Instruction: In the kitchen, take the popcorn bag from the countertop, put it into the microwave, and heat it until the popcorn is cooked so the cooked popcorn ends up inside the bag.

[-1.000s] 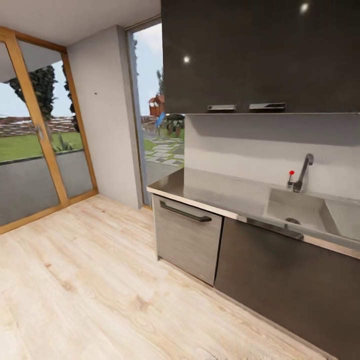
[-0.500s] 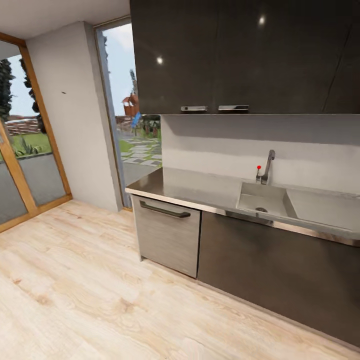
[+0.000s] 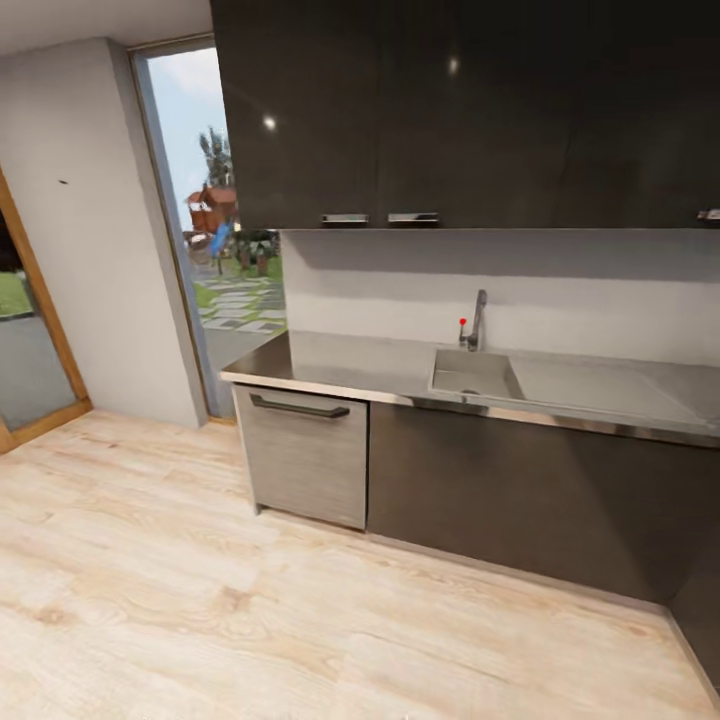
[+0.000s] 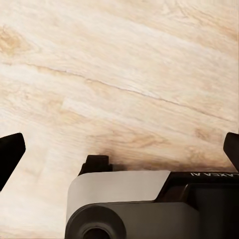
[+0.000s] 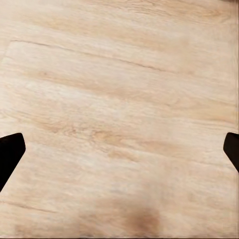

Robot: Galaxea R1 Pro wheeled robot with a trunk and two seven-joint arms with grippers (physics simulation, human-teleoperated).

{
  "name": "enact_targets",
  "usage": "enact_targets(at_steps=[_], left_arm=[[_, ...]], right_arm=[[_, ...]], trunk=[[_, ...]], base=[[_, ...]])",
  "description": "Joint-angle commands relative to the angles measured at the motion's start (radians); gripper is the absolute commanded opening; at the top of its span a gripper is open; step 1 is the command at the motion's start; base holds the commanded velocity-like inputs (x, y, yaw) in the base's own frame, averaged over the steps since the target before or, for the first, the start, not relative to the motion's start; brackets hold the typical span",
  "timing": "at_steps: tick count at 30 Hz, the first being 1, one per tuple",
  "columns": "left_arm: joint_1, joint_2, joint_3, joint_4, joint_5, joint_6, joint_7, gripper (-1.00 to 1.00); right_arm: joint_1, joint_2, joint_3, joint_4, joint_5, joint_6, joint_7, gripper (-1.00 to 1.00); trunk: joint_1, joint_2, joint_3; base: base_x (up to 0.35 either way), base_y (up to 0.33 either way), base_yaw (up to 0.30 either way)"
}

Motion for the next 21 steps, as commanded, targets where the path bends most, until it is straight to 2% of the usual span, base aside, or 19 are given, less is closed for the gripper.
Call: enact_targets(at_steps=[1, 15, 19, 21], left_arm=[[0.0, 0.0, 0.003, 0.001, 0.0, -0.003, 0.001, 1.0], [0.0, 0.0, 0.003, 0.001, 0.0, -0.003, 0.001, 1.0], [0.0, -0.002, 0.004, 0.001, 0.001, -0.003, 0.001, 1.0], [0.0, -0.002, 0.005, 0.001, 0.001, -0.003, 0.001, 1.0]], right_arm=[[-0.001, 0.001, -0.006, 0.001, 0.001, -0.004, 0.001, 1.0], [-0.001, 0.001, -0.006, 0.001, 0.0, -0.004, 0.001, 1.0], [-0.001, 0.001, -0.006, 0.001, 0.001, -0.004, 0.001, 1.0], [-0.001, 0.001, -0.006, 0.001, 0.001, -0.004, 0.001, 1.0]], trunk=[[-0.001, -0.001, -0.001], [-0.001, -0.001, -0.001], [-0.001, -0.001, -0.001], [-0.008, 0.013, 0.005]], base=[[-0.326, 0.175, -0.3], [-0.326, 0.174, -0.3], [-0.127, 0.056, -0.3], [-0.017, 0.007, -0.3]])
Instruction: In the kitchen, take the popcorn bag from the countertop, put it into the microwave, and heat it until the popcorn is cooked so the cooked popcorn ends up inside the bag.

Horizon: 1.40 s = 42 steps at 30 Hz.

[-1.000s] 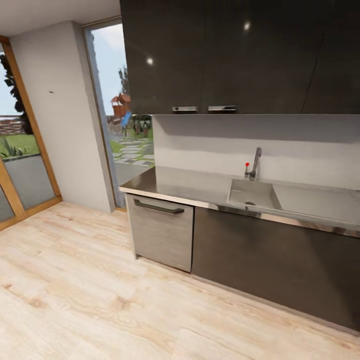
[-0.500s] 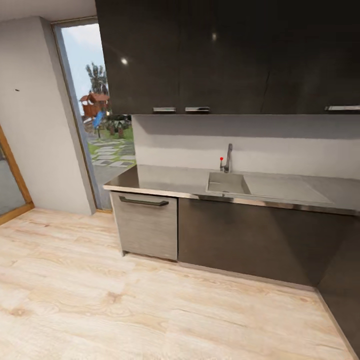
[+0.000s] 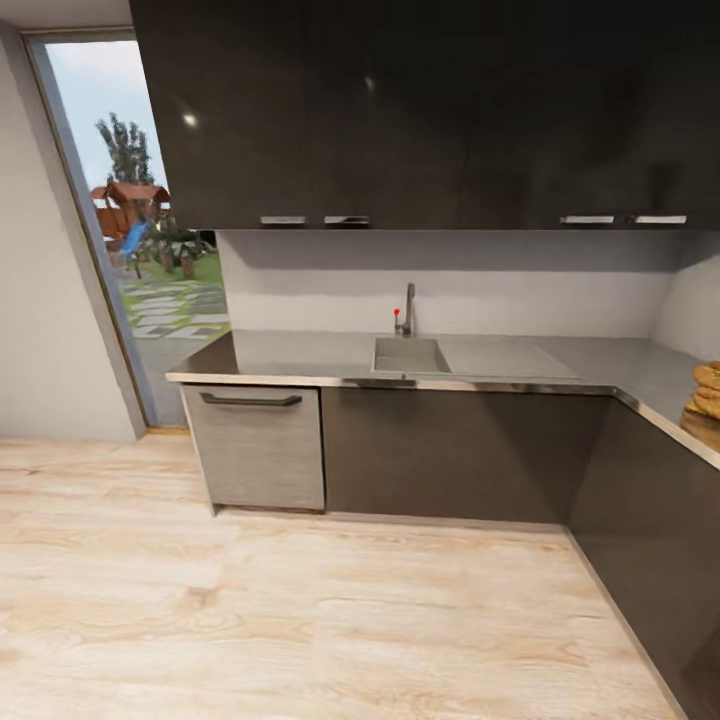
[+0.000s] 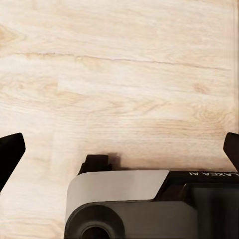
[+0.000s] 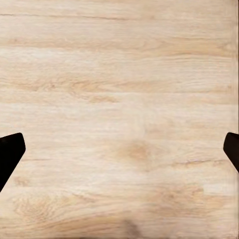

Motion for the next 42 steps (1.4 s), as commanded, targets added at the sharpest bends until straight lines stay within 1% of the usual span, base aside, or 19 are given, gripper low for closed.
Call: enact_targets(at_steps=[1, 10, 15, 18, 42], left_arm=[[0.0, 0.0, 0.004, 0.001, 0.001, -0.003, 0.001, 1.0], [0.0, 0.001, 0.013, 0.001, 0.001, -0.004, 0.001, 1.0], [0.0, 0.003, 0.01, 0.001, 0.001, -0.003, 0.001, 1.0], [0.0, 0.003, 0.011, 0.001, 0.001, -0.003, 0.001, 1.0], [0.0, 0.003, 0.011, 0.001, 0.001, -0.004, 0.001, 1.0]], right_arm=[[-0.001, 0.0, -0.005, 0.001, 0.001, -0.004, 0.001, 1.0], [-0.001, 0.0, -0.005, 0.001, 0.001, -0.004, 0.001, 1.0], [-0.001, 0.001, -0.005, 0.001, 0.001, -0.004, 0.001, 1.0], [-0.001, 0.001, -0.005, 0.001, 0.001, -0.004, 0.001, 1.0], [-0.001, 0.002, -0.005, 0.001, 0.001, -0.004, 0.001, 1.0]], trunk=[[-0.004, 0.007, 0.002], [-0.039, 0.07, 0.03], [-0.039, 0.07, 0.03], [-0.039, 0.07, 0.03], [-0.039, 0.07, 0.03]], base=[[-0.007, 0.003, -0.3], [-0.001, 0.0, -0.3], [-0.006, 0.0, -0.3], [-0.204, 0.0, -0.3], [-0.335, 0.0, -0.3]])
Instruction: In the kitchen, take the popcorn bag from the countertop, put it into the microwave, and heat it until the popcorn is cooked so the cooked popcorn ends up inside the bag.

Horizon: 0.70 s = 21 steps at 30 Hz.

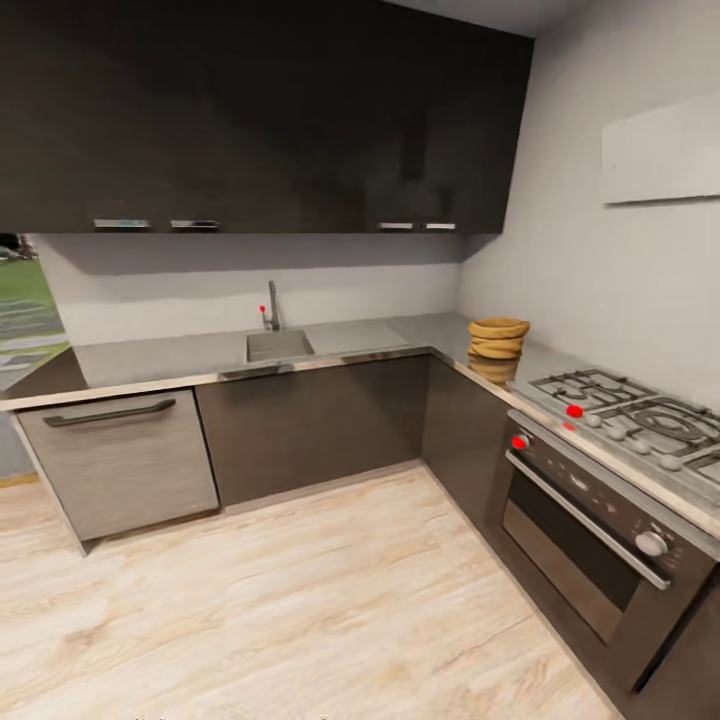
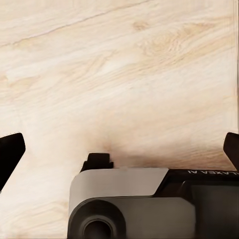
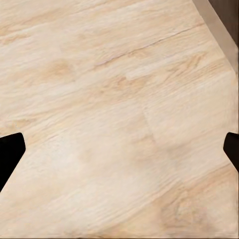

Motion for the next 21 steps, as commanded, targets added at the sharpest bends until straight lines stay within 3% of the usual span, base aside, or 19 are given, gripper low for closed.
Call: enact_targets(at_steps=[1, 21], left_arm=[[0.0, 0.0, 0.004, 0.001, 0.001, -0.003, 0.001, 1.0], [0.009, 0.004, 0.002, 0.001, -0.002, -0.004, 0.0, 1.0]], right_arm=[[-0.001, 0.0, -0.005, 0.001, 0.001, -0.004, 0.001, 1.0], [-0.001, 0.0, -0.005, 0.001, 0.002, -0.004, 0.001, 1.0]], trunk=[[-0.001, -0.001, -0.001], [-0.001, -0.001, -0.001]], base=[[-0.339, 0.0, -0.3], [-0.319, 0.038, -0.3]])
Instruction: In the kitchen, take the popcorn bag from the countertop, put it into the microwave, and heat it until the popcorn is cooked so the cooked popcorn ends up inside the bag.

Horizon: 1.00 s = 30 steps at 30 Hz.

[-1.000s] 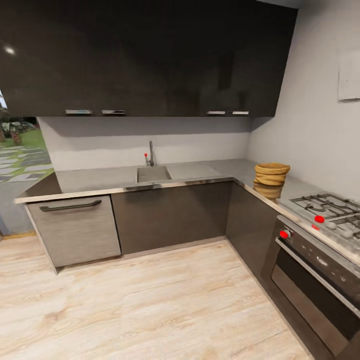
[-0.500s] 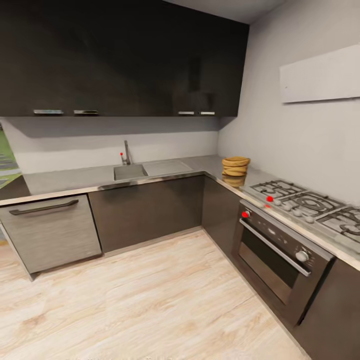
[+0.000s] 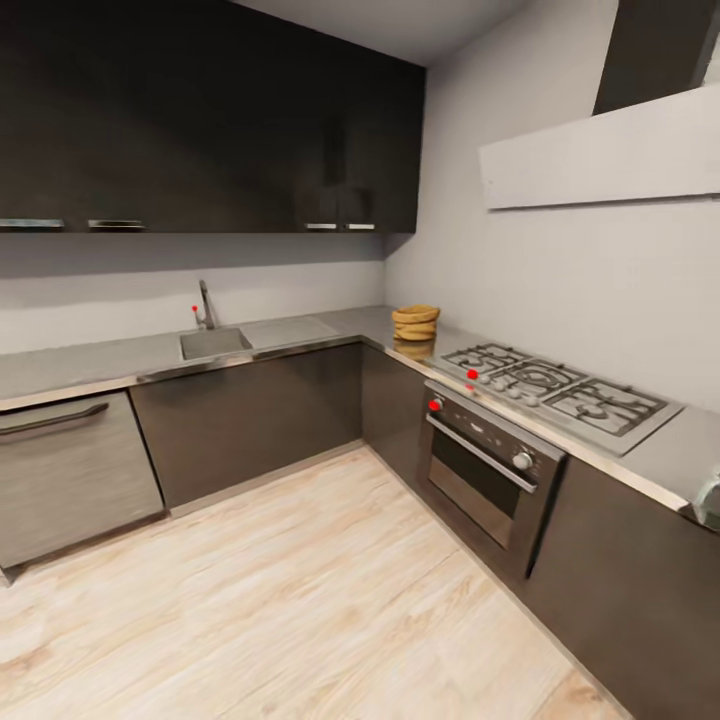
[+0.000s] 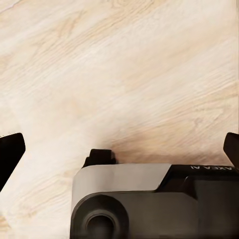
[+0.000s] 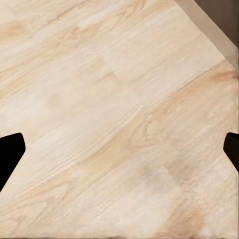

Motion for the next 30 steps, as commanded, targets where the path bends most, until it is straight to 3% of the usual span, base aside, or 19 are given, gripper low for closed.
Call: enact_targets(at_steps=[1, 10, 14, 17, 20, 21, 23, 26, 30], left_arm=[[0.005, 0.0, 0.004, 0.0, 0.0, -0.009, 0.001, 1.0], [0.01, 0.001, 0.004, 0.0, 0.001, -0.016, 0.001, 1.0], [0.01, -0.001, 0.002, 0.0, -0.002, -0.016, 0.001, 1.0], [0.01, -0.001, 0.001, 0.0, -0.002, -0.016, 0.001, 1.0], [0.01, -0.001, -0.002, 0.0, -0.004, -0.016, 0.001, 1.0], [0.01, -0.001, -0.003, 0.0, -0.005, -0.016, 0.001, 1.0], [0.01, -0.001, -0.004, 0.0, -0.006, -0.016, 0.001, 1.0], [0.01, -0.001, -0.006, 0.0, -0.008, -0.016, 0.001, 1.0], [0.01, -0.003, -0.008, 0.0, -0.01, -0.016, 0.001, 1.0]], right_arm=[[-0.001, 0.0, -0.006, 0.001, 0.001, -0.004, 0.001, 1.0], [-0.001, -0.002, -0.006, -0.002, 0.0, -0.004, 0.001, 1.0], [-0.014, -0.011, -0.01, -0.048, -0.002, 0.005, 0.012, 1.0], [-0.008, -0.013, -0.009, -0.293, -0.003, 0.073, 0.013, 1.0], [0.038, -0.014, -0.016, -0.676, -0.01, 0.338, 0.01, 1.0], [0.044, -0.014, -0.017, -0.767, -0.011, 0.386, 0.009, 1.0], [0.047, -0.014, -0.027, -0.882, -0.012, 0.442, 0.006, 1.0], [0.043, -0.015, -0.096, -1.043, -0.006, 0.499, 0.008, 1.0], [0.045, -0.015, -0.122, -1.264, -0.002, 0.607, 0.008, 1.0]], trunk=[[0.0, -0.001, -0.001], [0.0, -0.001, -0.001], [0.0, -0.001, -0.001], [0.0, -0.001, -0.001], [0.0, -0.001, -0.001], [0.0, -0.001, -0.001], [0.0, -0.001, -0.001], [0.0, -0.001, -0.001], [0.0, -0.001, -0.001]], base=[[-0.053, 0.016, -0.3], [-0.12, 0.231, -0.3], [-0.092, 0.169, -0.3], [-0.008, 0.014, -0.3], [-0.001, 0.003, -0.3], [0.0, 0.0, -0.3], [0.0, 0.0, -0.3], [0.0, 0.0, -0.3], [0.0, 0.0, -0.3]])
